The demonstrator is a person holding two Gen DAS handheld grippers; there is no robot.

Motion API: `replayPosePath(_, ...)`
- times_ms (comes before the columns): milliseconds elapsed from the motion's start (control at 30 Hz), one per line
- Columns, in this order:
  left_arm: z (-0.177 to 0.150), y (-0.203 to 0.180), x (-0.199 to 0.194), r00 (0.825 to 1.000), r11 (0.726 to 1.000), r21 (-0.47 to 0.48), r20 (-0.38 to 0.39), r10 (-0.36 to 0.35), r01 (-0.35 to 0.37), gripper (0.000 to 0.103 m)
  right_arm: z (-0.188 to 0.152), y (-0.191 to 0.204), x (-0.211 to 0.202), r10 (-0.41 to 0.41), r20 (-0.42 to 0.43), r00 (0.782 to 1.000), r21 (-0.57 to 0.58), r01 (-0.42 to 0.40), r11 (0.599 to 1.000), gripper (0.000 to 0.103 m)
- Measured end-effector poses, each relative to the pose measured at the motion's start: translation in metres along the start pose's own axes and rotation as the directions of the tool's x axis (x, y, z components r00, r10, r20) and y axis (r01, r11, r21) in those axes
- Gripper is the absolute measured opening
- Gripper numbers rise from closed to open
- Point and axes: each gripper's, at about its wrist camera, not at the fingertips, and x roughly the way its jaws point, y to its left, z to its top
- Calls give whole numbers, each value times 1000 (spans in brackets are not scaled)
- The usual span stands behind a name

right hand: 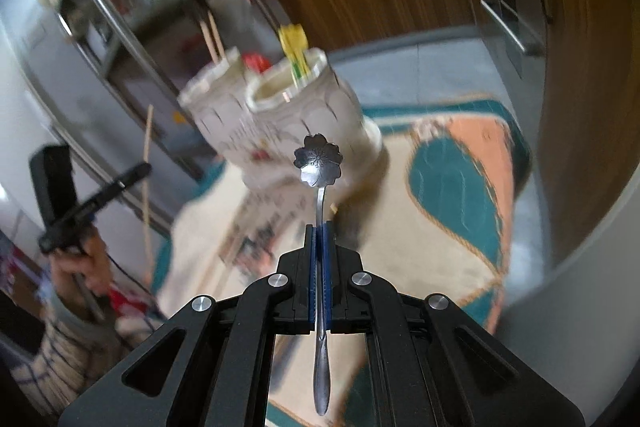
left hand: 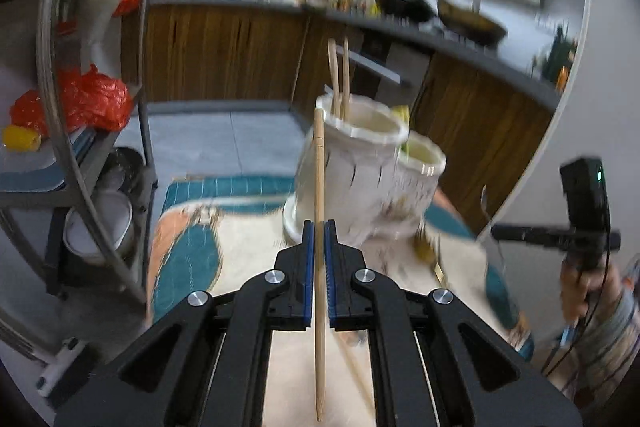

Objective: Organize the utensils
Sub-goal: 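Lift the chopstick and spoon and lower them into the white holder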

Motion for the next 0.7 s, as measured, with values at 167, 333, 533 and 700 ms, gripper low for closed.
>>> replayPosePath(167,15,-3,0,989,996,-52,135,-59,66,5,16,12,-14,30,148,989,-10,-29,1000,4)
replayPosePath(333,38,-7,4,962,992,-51,253,-97,113,5,41,27,-23,64,294,954,-59,-48,997,4)
replayPosePath(533,64,-15,9,924,990,-26,362,-121,140,5,70,43,-11,90,396,914,-124,-43,991,4)
replayPosePath(700,84,-19,19,895,993,-15,434,-100,119,5,92,50,0,104,464,880,-151,-37,988,4)
